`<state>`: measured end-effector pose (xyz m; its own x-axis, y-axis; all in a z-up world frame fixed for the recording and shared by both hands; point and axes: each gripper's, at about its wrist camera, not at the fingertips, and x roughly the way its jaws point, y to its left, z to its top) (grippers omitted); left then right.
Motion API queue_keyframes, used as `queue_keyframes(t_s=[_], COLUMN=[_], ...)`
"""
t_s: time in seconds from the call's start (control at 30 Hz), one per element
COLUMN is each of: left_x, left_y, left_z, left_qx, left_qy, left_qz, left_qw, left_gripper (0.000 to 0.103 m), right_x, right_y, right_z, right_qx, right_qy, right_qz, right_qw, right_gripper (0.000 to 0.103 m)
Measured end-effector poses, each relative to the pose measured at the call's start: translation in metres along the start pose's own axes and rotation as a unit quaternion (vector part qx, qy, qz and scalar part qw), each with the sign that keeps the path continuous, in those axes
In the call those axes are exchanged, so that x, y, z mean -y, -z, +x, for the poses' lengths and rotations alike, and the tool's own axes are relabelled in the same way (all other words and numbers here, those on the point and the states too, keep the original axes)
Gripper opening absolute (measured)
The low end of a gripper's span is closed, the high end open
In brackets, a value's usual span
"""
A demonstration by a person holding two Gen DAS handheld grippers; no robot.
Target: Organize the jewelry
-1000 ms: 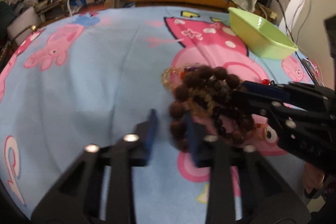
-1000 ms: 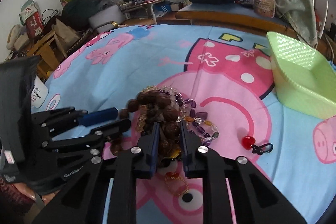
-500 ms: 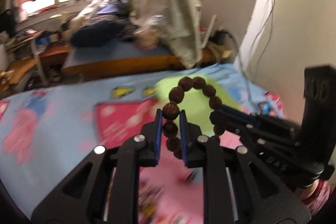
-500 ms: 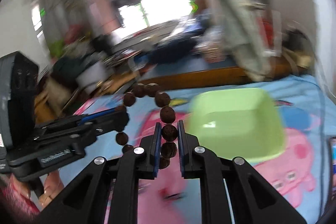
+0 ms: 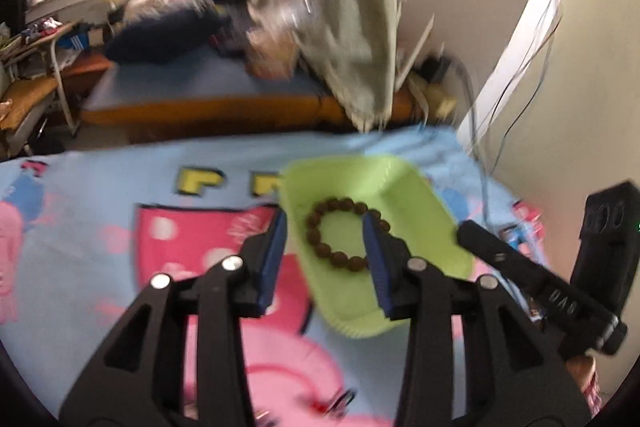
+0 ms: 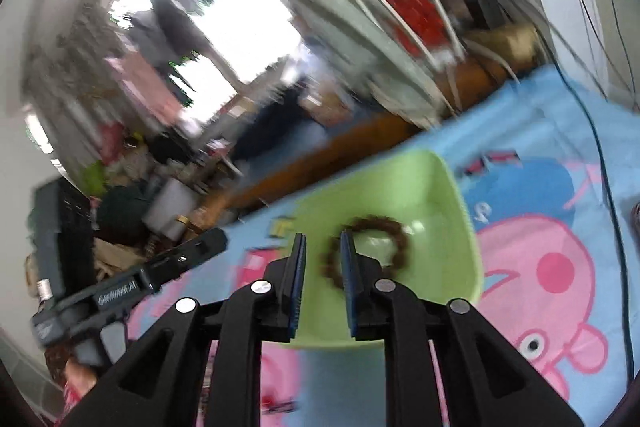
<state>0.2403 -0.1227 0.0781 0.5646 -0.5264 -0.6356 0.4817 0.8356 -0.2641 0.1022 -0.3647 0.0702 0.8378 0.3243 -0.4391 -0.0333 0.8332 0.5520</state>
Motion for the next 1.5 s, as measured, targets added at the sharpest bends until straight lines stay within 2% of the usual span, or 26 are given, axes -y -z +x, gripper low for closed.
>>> queue_keyframes(t_s=[0.03,0.07,0.1,0.13,0.2,0.23,0.27,0.3,0.33,0.37,0.5,0.6,0.63,0.77,0.9,0.97,1.03,1.17,1.2,1.27,1.33,1.4,1.43,1.47,1.5], left_x=[-0.010,-0.021,-0.035,-0.043,-0.061,-0.067,-0.074,-0.079,-0.082,-0.085,-0.086,-0.083,-0.083,-0.105,-0.122,-0.129,-0.133,-0.125,-0.120,-0.109,-0.100,-0.093,-0.091,-0.089,-0.088], left_y=[0.002,0.006,0.016,0.023,0.049,0.062,0.082,0.093,0.107,0.116,0.147,0.162,0.166,0.177,0.186,0.194,0.197,0.187,0.180,0.170,0.165,0.166,0.166,0.168,0.169], left_z=[-0.021,-0.040,-0.064,-0.075,-0.096,-0.099,-0.100,-0.098,-0.094,-0.091,-0.066,-0.049,-0.050,-0.062,-0.092,-0.105,-0.117,-0.129,-0.127,-0.123,-0.119,-0.114,-0.112,-0.110,-0.109], left_qx=[0.016,0.027,0.034,0.034,0.025,0.015,-0.003,-0.015,-0.027,-0.035,-0.073,-0.092,-0.089,-0.097,-0.085,-0.084,-0.087,-0.068,-0.067,-0.059,-0.051,-0.049,-0.049,-0.050,-0.050], left_qy=[-0.007,-0.018,-0.036,-0.045,-0.058,-0.059,-0.058,-0.055,-0.051,-0.049,-0.007,-0.029,-0.036,-0.041,-0.071,-0.065,-0.061,-0.051,-0.048,-0.042,-0.027,-0.022,-0.023,-0.022,-0.022], left_qz=[0.002,0.006,0.012,0.015,0.018,0.015,0.010,0.006,0.001,-0.002,-0.030,-0.023,-0.017,-0.037,-0.043,-0.058,-0.065,-0.055,-0.047,-0.041,-0.038,-0.035,-0.034,-0.033,-0.032], left_qw=[0.9998,0.9995,0.9987,0.9983,0.9978,0.9980,0.9983,0.9984,0.9983,0.9982,0.9968,0.9951,0.9952,0.9937,0.9929,0.9926,0.9922,0.9948,0.9955,0.9966,0.9976,0.9979,0.9979,0.9980,0.9980], left_gripper=[0.037,0.037,0.037,0.037,0.037,0.037,0.037,0.037,0.037,0.037,0.037,0.035,0.017,0.016,0.015,0.016,0.026,0.029,0.033,0.036,0.036,0.036,0.036,0.036,0.036], right_x=[-0.016,-0.033,-0.046,-0.058,-0.080,-0.088,-0.091,-0.096,-0.096,-0.096,-0.110,-0.119,-0.120,-0.114,-0.106,-0.097,-0.086,-0.069,-0.070,-0.075,-0.083,-0.100,-0.108,-0.116,-0.127], right_y=[0.004,0.012,0.018,0.027,0.048,0.060,0.069,0.082,0.090,0.098,0.116,0.125,0.129,0.137,0.149,0.155,0.157,0.150,0.146,0.135,0.127,0.127,0.127,0.129,0.131], right_z=[-0.014,-0.028,-0.036,-0.040,-0.032,-0.025,-0.017,-0.002,0.011,0.025,0.064,0.080,0.083,0.081,0.052,0.029,0.013,-0.009,-0.009,-0.005,0.009,0.029,0.036,0.043,0.050], right_qx=[0.019,0.037,0.045,0.044,-0.003,-0.019,-0.034,-0.071,-0.102,-0.132,-0.189,-0.207,-0.212,-0.229,-0.221,-0.206,-0.192,-0.159,-0.148,-0.133,-0.152,-0.178,-0.185,-0.192,-0.192], right_qy=[-0.017,-0.031,-0.035,-0.041,-0.046,-0.037,-0.031,-0.029,-0.033,-0.043,-0.040,-0.031,-0.030,-0.037,-0.034,-0.026,-0.018,0.002,-0.003,-0.049,-0.111,-0.116,-0.108,-0.101,-0.089], right_qz=[-0.026,-0.057,-0.075,-0.095,-0.148,-0.171,-0.184,-0.190,-0.180,-0.165,-0.170,-0.166,-0.171,-0.177,-0.180,-0.172,-0.159,-0.124,-0.116,-0.075,-0.033,-0.049,-0.066,-0.088,-0.123], right_qw=[0.999,0.997,0.996,0.994,0.988,0.984,0.982,0.979,0.978,0.976,0.966,0.963,0.962,0.957,0.958,0.963,0.968,0.979,0.982,0.987,0.982,0.976,0.975,0.972,0.970], right_gripper=[0.011,0.045,0.060,0.066,0.064,0.050,0.027,0.017,0.004,0.000,0.000,0.000,0.000,0.000,0.000,0.000,0.000,0.000,0.000,0.000,0.000,0.000,0.023,0.039,0.039])
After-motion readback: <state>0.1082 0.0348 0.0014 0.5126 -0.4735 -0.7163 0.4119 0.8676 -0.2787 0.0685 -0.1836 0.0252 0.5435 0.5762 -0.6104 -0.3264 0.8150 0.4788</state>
